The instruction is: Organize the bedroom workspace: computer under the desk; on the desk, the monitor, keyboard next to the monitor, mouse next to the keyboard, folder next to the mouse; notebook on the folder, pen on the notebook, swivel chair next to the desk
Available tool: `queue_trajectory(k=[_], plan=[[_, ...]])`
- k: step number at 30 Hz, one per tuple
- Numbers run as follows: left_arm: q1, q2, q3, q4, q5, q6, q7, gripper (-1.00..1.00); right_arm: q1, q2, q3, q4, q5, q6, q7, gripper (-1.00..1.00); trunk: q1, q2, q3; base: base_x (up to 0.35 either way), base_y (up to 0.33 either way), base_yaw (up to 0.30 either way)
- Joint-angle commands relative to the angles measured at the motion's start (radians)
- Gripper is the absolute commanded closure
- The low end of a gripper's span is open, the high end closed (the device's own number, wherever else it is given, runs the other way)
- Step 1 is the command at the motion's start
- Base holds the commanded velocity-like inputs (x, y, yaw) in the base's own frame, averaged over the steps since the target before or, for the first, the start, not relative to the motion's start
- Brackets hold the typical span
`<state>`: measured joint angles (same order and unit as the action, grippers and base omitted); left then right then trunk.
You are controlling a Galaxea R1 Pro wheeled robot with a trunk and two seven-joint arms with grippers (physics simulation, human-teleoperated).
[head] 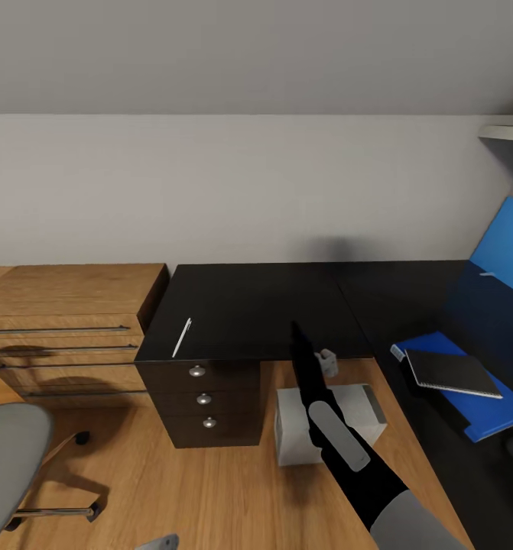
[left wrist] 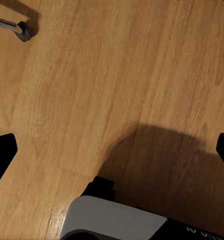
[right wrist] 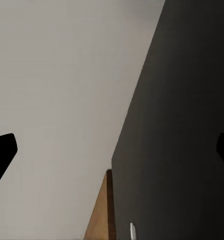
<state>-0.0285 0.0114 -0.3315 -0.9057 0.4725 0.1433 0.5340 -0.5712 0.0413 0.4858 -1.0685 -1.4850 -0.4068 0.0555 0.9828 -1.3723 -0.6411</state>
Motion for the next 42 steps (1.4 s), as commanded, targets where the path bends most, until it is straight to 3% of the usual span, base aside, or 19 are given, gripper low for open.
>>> queue_trajectory(k=[1, 8, 9, 11, 17, 21, 27, 28, 29, 30, 33, 34, 42], plan=[[-0.001, 0.001, -0.004, -0.002, 0.004, 0.004, 0.008, -1.00, -0.001, -0.002, 0.003, 0.000, -0.011, -0.007, 0.006, -1.00, 0.000, -0.001, -0.001, 0.000, 0.000, 0.000], [-0.001, 0.001, -0.001, -0.002, 0.006, -0.018, 0.009, -1.00, -0.001, -0.027, 0.001, -0.005, -0.009, -0.008, 0.003, -1.00, -0.023, 0.041, 0.018, 0.000, 0.000, 0.000], [-0.001, 0.001, -0.001, -0.002, 0.006, -0.019, 0.010, -1.00, -0.001, -0.076, 0.002, -0.006, -0.007, -0.001, -0.004, -1.00, -0.027, 0.048, 0.021, 0.000, 0.000, 0.000], [-0.001, 0.001, -0.001, -0.002, 0.006, -0.019, 0.010, -1.00, -0.001, -0.092, 0.004, -0.006, -0.006, 0.003, -0.006, -1.00, -0.035, 0.062, 0.027, 0.000, 0.000, 0.000], [-0.001, 0.001, -0.002, -0.001, 0.006, -0.019, 0.012, -1.00, -0.001, -0.110, 0.004, -0.008, 0.017, 0.064, -0.029, -1.00, -0.058, 0.104, 0.046, 0.000, 0.000, 0.000], [-0.001, 0.000, -0.003, -0.001, 0.006, -0.019, 0.012, -1.00, -0.002, -0.111, 0.004, -0.012, 0.072, 0.130, -0.104, -1.00, -0.073, 0.132, 0.059, 0.000, 0.000, 0.000], [-0.001, 0.000, -0.004, 0.003, 0.007, -0.019, 0.012, -1.00, -0.002, -0.108, 0.007, -0.062, 0.230, 0.165, -0.320, -1.00, -0.096, 0.174, 0.077, 0.000, 0.000, 0.000], [-0.001, 0.000, -0.005, 0.008, 0.007, -0.019, 0.012, -1.00, -0.002, -0.108, 0.009, -0.087, 0.290, 0.169, -0.389, -1.00, -0.100, 0.181, 0.081, 0.000, 0.000, 0.000], [-0.001, 0.000, -0.005, 0.011, 0.007, -0.019, 0.012, -1.00, -0.002, -0.108, 0.010, -0.100, 0.321, 0.170, -0.421, -1.00, -0.104, 0.188, 0.084, 0.000, 0.000, 0.000], [-0.001, 0.000, -0.006, 0.019, 0.007, -0.019, 0.012, -1.00, -0.002, -0.107, 0.013, -0.146, 0.449, 0.174, -0.521, -1.00, -0.107, 0.195, 0.087, 0.000, 0.000, 0.000], [-0.001, -0.001, -0.007, 0.023, 0.006, -0.019, 0.012, -1.00, -0.002, -0.100, 0.015, -0.169, 0.559, 0.176, -0.568, -1.00, -0.119, 0.216, 0.096, 0.000, 0.000, 0.000], [-0.001, -0.001, -0.007, 0.024, 0.006, -0.019, 0.012, -1.00, -0.003, -0.091, 0.015, -0.176, 0.620, 0.176, -0.584, -1.00, -0.123, 0.223, 0.099, 0.000, 0.000, 0.000], [-0.001, -0.001, -0.007, 0.025, 0.006, -0.019, 0.012, -1.00, -0.002, -0.066, 0.024, -0.171, 0.752, 0.177, -0.602, -1.00, -0.153, 0.279, 0.124, 0.000, 0.000, 0.000]])
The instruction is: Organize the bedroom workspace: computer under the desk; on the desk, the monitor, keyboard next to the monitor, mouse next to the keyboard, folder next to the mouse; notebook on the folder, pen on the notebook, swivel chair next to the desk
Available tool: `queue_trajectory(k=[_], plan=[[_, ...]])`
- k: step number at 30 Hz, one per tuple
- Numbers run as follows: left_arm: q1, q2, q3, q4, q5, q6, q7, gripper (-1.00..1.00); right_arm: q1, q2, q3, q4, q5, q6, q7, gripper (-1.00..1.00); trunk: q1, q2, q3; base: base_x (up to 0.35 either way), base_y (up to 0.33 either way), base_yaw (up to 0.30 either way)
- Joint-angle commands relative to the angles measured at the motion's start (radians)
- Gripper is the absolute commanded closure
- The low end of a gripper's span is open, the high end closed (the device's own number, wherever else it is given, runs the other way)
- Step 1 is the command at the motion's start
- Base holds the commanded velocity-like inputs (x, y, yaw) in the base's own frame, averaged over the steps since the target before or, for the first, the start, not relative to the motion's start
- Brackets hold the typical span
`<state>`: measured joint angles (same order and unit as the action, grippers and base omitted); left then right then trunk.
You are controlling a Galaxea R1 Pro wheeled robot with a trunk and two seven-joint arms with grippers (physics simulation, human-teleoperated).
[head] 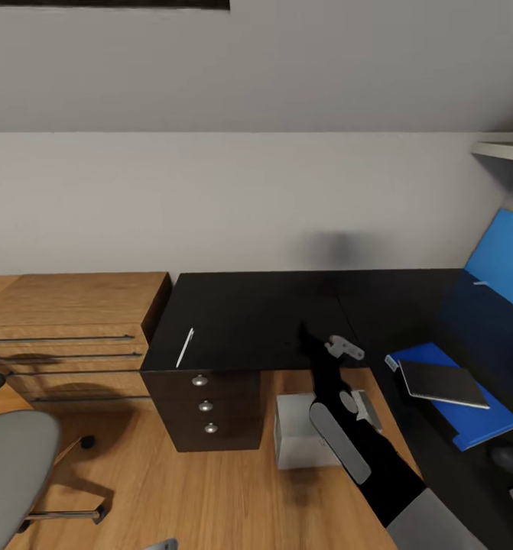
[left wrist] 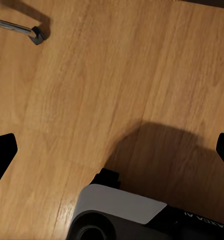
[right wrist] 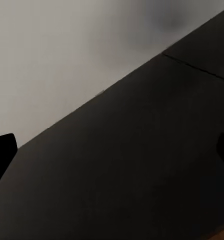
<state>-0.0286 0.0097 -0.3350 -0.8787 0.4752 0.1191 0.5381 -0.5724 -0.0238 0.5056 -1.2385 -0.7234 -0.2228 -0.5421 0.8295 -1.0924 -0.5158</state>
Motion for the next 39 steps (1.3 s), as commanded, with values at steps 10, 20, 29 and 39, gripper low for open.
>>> queue_trajectory(k=[10, 20, 29, 39], plan=[[-0.001, 0.001, -0.005, -0.002, 0.002, 0.004, 0.008, -1.00, -0.001, 0.079, 0.057, 0.107, 0.231, -0.006, -0.010, -1.00, -0.038, 0.070, 0.030, 0.000, 0.000, 0.000], [-0.001, 0.001, -0.006, -0.002, -0.001, 0.004, 0.008, -1.00, -0.001, 0.135, 0.061, 0.177, 0.378, -0.015, -0.015, -1.00, -0.050, 0.091, 0.040, 0.000, 0.000, 0.000], [-0.001, 0.001, -0.007, -0.002, -0.003, 0.002, 0.007, -1.00, -0.001, 0.140, 0.048, 0.183, 0.311, -0.034, -0.013, -1.00, -0.050, 0.091, 0.040, 0.000, 0.000, 0.000], [-0.001, 0.001, -0.007, -0.002, -0.003, 0.002, 0.006, -1.00, -0.001, 0.138, -0.008, 0.183, 0.152, -0.038, -0.009, -1.00, -0.050, 0.091, 0.040, 0.000, 0.000, 0.000]])
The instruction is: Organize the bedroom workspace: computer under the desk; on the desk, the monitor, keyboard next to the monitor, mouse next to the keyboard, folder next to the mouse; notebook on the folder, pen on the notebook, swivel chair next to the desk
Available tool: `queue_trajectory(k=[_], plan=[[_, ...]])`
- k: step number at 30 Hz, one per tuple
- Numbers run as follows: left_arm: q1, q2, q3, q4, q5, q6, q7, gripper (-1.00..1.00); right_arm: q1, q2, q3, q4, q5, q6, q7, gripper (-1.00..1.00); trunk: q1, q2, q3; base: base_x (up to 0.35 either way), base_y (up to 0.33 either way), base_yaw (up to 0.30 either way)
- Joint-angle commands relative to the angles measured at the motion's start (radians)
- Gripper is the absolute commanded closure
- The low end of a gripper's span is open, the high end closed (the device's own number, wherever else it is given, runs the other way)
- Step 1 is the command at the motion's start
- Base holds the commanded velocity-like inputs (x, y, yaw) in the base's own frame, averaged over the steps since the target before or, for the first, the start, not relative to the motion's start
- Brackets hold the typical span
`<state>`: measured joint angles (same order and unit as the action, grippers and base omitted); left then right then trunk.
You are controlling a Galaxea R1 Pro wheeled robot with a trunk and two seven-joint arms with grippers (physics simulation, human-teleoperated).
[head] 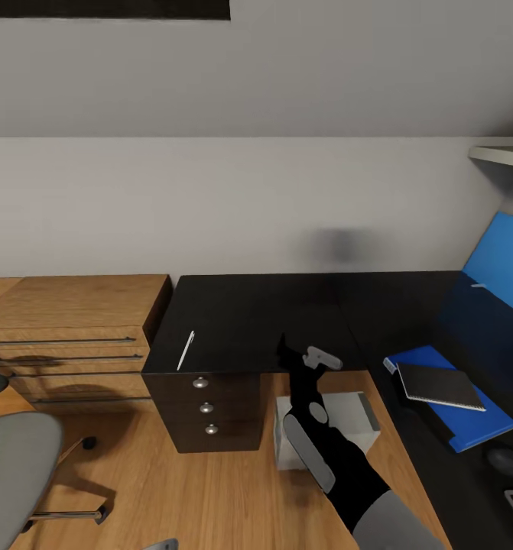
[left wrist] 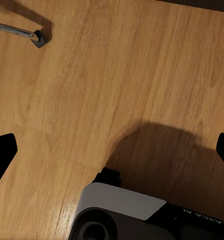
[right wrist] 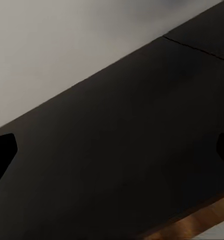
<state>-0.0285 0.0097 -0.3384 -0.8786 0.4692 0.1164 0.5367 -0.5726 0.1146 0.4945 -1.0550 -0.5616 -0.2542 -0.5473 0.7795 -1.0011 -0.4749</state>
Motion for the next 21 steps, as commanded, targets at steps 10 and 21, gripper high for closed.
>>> queue_trajectory(k=[10, 21], plan=[[-0.001, 0.001, -0.004, -0.002, 0.003, 0.005, 0.008, -1.00, -0.001, -0.003, -0.009, -0.004, -0.047, 0.043, -0.011, -1.00, 0.000, -0.001, -0.001, 0.000, 0.000, 0.000], [-0.001, 0.001, -0.005, -0.003, 0.003, -0.022, 0.008, -1.00, -0.006, -0.004, -0.012, -0.072, 0.033, 0.500, -0.012, -1.00, 0.000, -0.001, -0.001, 0.000, 0.000, 0.000]])
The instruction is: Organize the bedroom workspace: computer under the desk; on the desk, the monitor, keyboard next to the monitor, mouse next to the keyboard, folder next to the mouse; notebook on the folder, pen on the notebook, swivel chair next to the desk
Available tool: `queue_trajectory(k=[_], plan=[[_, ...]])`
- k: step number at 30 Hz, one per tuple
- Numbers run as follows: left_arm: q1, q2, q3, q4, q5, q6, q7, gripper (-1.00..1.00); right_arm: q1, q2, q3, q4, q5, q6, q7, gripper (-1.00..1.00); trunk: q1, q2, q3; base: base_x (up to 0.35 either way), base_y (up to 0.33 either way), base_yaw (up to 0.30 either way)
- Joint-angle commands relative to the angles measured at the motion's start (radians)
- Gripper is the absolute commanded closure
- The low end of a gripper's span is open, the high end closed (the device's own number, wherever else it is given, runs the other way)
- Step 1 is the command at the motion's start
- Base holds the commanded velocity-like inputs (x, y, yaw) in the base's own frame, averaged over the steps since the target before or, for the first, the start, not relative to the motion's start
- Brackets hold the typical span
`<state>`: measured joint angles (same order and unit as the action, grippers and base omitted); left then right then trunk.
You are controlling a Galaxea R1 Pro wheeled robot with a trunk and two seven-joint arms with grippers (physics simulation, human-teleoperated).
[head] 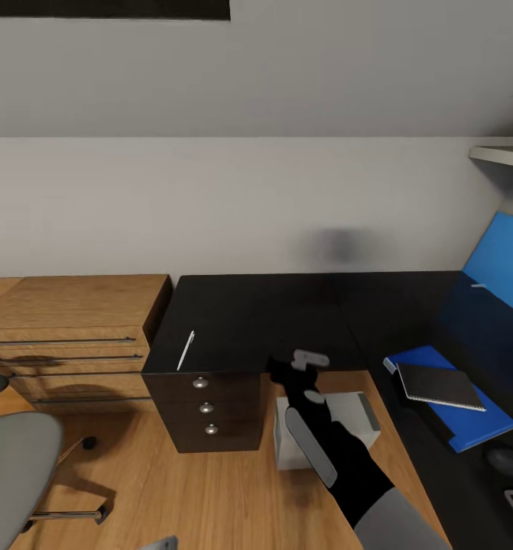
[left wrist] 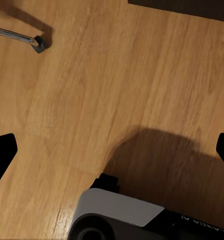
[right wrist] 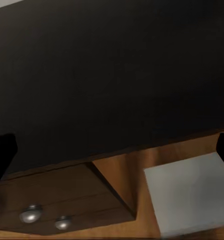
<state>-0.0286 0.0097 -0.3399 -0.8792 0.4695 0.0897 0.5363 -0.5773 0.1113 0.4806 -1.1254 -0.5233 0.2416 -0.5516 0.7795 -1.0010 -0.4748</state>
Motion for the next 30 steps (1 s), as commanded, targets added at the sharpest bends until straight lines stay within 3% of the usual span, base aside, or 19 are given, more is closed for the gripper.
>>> queue_trajectory(k=[1, 11, 30], plan=[[-0.001, 0.001, -0.004, -0.002, 0.003, -0.006, 0.007, -1.00, -0.001, -0.001, 0.003, -0.022, -0.003, 0.019, -0.007, -1.00, 0.000, -0.001, -0.001, 0.000, 0.000, 0.000], [-0.001, 0.001, -0.006, -0.002, 0.004, -0.025, 0.007, -1.00, 0.000, 0.000, 0.009, -0.085, 0.001, 0.002, -0.028, -1.00, 0.000, -0.001, -0.001, 0.000, 0.000, 0.000], [-0.001, 0.001, -0.007, -0.002, 0.003, -0.029, 0.007, -1.00, 0.000, 0.001, 0.013, -0.092, -0.003, -0.013, -0.056, -1.00, 0.000, -0.001, -0.001, 0.000, 0.000, 0.000]])
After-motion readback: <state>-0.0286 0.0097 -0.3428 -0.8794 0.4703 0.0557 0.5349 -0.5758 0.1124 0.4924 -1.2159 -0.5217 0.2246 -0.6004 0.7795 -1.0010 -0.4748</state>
